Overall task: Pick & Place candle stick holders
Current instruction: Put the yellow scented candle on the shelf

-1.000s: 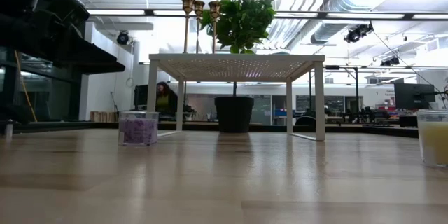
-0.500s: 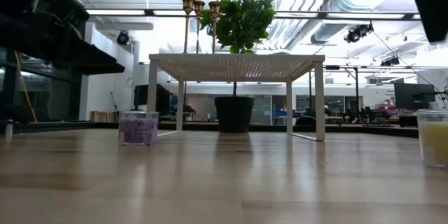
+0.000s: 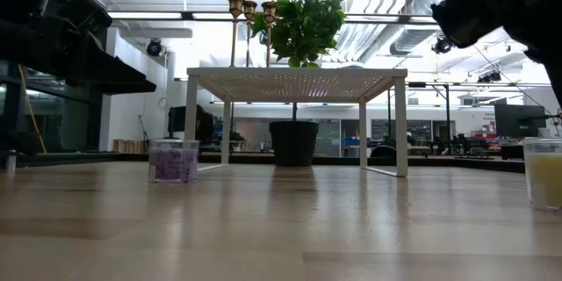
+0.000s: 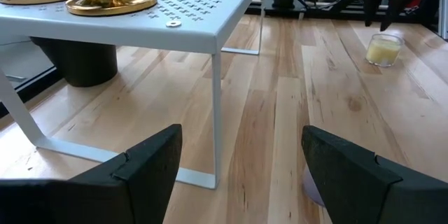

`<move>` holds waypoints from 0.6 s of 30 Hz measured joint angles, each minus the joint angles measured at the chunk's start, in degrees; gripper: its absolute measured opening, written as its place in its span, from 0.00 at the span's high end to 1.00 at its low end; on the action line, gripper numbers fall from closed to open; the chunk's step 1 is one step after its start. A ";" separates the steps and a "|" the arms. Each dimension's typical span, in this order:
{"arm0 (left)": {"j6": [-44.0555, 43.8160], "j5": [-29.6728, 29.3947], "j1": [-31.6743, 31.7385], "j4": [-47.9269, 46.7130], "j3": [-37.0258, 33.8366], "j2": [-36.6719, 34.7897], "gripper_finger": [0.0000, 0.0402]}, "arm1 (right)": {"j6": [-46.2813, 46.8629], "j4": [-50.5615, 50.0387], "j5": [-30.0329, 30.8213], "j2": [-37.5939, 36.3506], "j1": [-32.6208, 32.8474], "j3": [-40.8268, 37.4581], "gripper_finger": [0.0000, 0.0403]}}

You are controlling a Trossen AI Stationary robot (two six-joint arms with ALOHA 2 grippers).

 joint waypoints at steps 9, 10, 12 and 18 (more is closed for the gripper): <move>0.00 0.00 0.00 0.00 0.00 0.00 0.27 | 0.48 1.88 0.66 0.02 0.00 -0.14 0.68; 0.02 0.00 -0.02 0.00 0.00 -0.01 0.27 | 0.66 1.89 0.82 0.02 0.00 -0.14 0.68; 0.00 0.00 0.00 0.01 0.00 -0.01 0.27 | 0.81 1.92 0.95 0.02 0.00 -0.14 0.68; 0.01 0.00 -0.01 0.00 0.00 0.00 0.27 | 2.24 5.11 0.80 0.06 0.00 -1.88 0.68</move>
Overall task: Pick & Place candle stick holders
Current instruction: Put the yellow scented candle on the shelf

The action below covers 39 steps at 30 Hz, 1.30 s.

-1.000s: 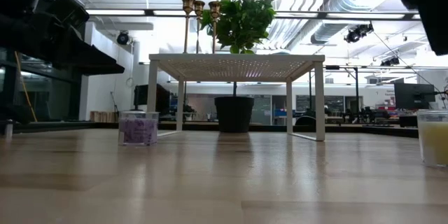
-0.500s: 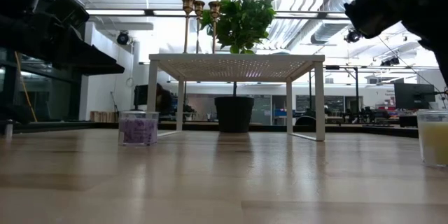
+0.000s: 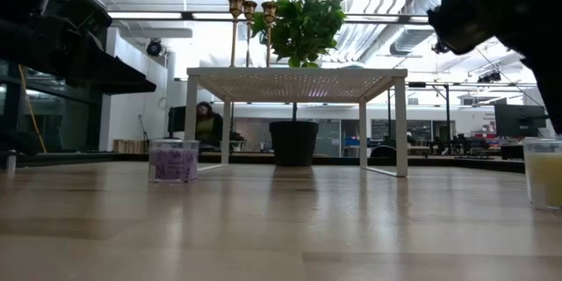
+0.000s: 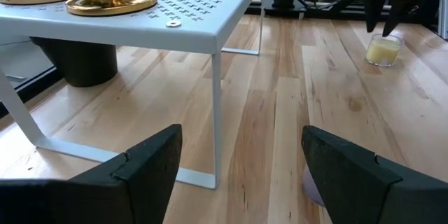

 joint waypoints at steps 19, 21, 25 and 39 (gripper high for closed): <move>0.01 0.00 -0.01 0.00 0.00 0.00 0.27 | -6.67 2.20 -1.24 0.03 -1.88 -1.95 0.68; 0.00 0.00 0.01 0.00 0.00 -0.01 0.27 | -9.78 2.20 -1.76 0.03 -2.49 -1.95 0.68; -0.01 0.00 0.01 0.02 0.00 0.00 0.27 | -15.37 2.20 -3.23 0.03 -3.84 -1.95 0.69; -0.01 0.00 -0.01 0.02 0.00 0.00 0.27 | -31.45 5.22 -6.22 0.03 -4.53 -1.94 0.82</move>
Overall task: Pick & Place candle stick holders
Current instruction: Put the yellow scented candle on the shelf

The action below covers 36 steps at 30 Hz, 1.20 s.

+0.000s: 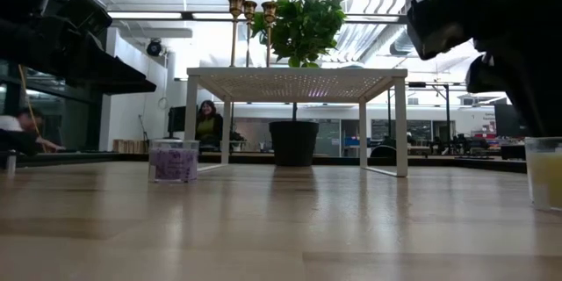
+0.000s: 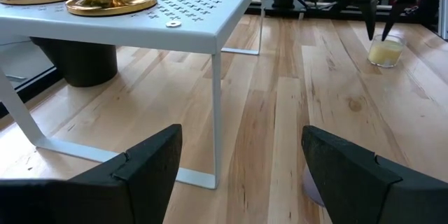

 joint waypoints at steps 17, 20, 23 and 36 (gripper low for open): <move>0.00 0.00 0.01 0.00 0.00 0.00 0.27 | -3.04 0.52 1.10 0.00 0.05 0.01 0.90; 0.01 0.00 0.01 0.00 0.00 -0.01 0.27 | -3.08 1.17 1.10 0.00 0.06 0.01 0.91; -0.01 0.00 0.02 -0.01 0.00 0.00 0.27 | -3.49 1.79 1.10 0.00 0.06 0.01 0.91; 0.01 0.00 0.00 -0.02 0.00 0.00 0.27 | -9.43 2.36 1.26 0.00 0.08 0.01 0.88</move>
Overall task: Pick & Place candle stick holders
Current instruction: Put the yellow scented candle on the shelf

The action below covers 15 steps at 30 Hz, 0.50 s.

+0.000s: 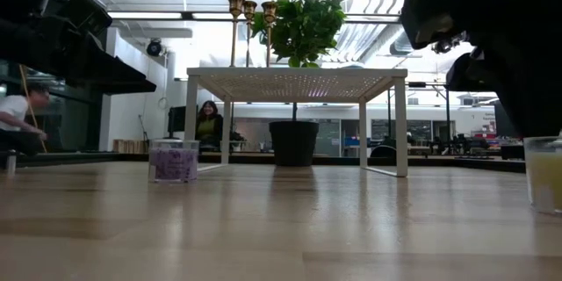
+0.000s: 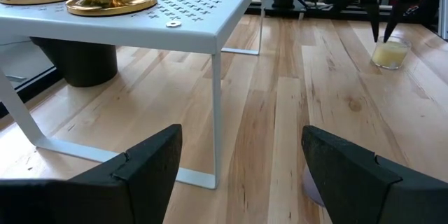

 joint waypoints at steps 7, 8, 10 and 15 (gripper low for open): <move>-0.02 0.00 0.02 0.02 0.00 0.00 0.27 | -2.99 0.47 1.84 0.02 0.12 0.00 0.77; -0.02 0.00 0.02 0.02 0.00 0.00 0.27 | -3.04 0.55 1.83 0.02 0.24 0.02 0.76; -0.01 0.00 0.01 0.01 0.00 -0.01 0.27 | -3.32 0.48 1.85 0.02 0.37 0.02 0.74; -0.01 0.00 0.02 0.01 0.00 -0.01 0.27 | -3.98 0.50 2.24 0.02 1.01 0.02 0.75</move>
